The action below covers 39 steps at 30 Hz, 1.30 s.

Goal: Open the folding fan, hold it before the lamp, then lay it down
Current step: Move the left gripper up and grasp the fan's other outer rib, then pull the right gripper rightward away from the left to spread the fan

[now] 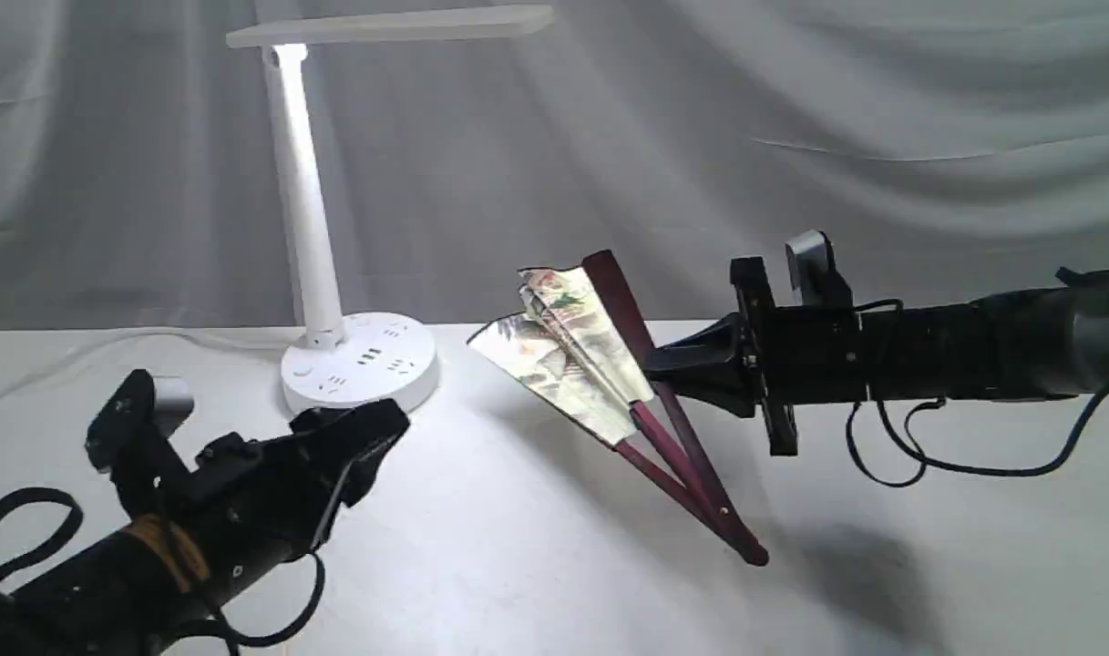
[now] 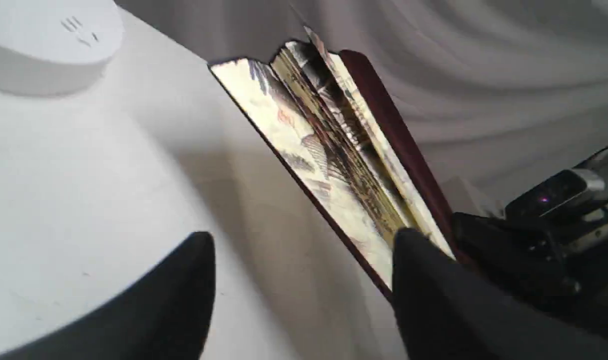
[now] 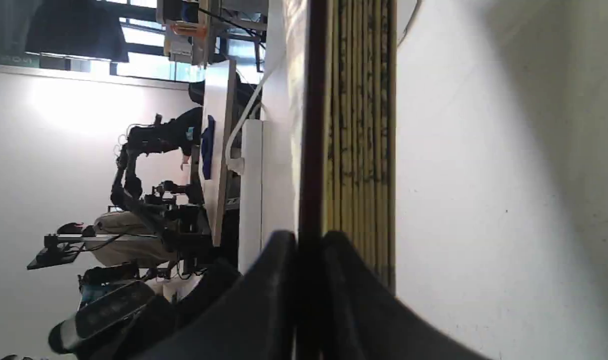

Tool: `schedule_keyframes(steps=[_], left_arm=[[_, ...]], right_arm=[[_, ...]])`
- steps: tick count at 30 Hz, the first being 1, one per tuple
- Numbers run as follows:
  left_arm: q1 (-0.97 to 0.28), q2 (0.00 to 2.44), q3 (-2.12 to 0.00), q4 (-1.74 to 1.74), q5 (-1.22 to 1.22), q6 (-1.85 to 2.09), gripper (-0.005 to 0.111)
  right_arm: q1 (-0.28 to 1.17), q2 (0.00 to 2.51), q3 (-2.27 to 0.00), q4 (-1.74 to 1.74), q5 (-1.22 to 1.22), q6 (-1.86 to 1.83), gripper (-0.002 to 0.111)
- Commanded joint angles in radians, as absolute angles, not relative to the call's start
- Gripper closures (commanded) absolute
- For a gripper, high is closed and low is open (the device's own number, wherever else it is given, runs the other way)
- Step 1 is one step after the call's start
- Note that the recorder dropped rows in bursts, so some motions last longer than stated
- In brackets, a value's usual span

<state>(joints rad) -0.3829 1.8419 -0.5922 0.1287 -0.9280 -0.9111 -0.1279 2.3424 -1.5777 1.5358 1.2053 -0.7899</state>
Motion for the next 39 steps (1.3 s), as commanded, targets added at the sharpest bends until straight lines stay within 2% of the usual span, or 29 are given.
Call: schedule_keyframes(steps=[1, 7, 16, 39], left_arm=[[-0.388, 1.905, -0.651, 0.178, -0.939, -1.093, 0.051], [-0.388, 2.02, -0.778, 0.287, -0.954, -1.365, 0.051], [-0.388, 2.201, -0.931, 0.324, -1.129, -1.655, 0.051], [-0.384, 2.413, -1.163, 0.324, -1.196, -1.854, 0.052]], right_arm=[[-0.125, 2.328, -1.582, 1.561, 1.221, -0.795, 0.108], [-0.117, 2.328, -1.582, 1.561, 1.221, -0.799, 0.108], [-0.111, 2.328, -1.582, 1.559, 1.221, -0.799, 0.108], [-0.079, 2.328, -1.582, 1.564, 1.221, -0.803, 0.108]])
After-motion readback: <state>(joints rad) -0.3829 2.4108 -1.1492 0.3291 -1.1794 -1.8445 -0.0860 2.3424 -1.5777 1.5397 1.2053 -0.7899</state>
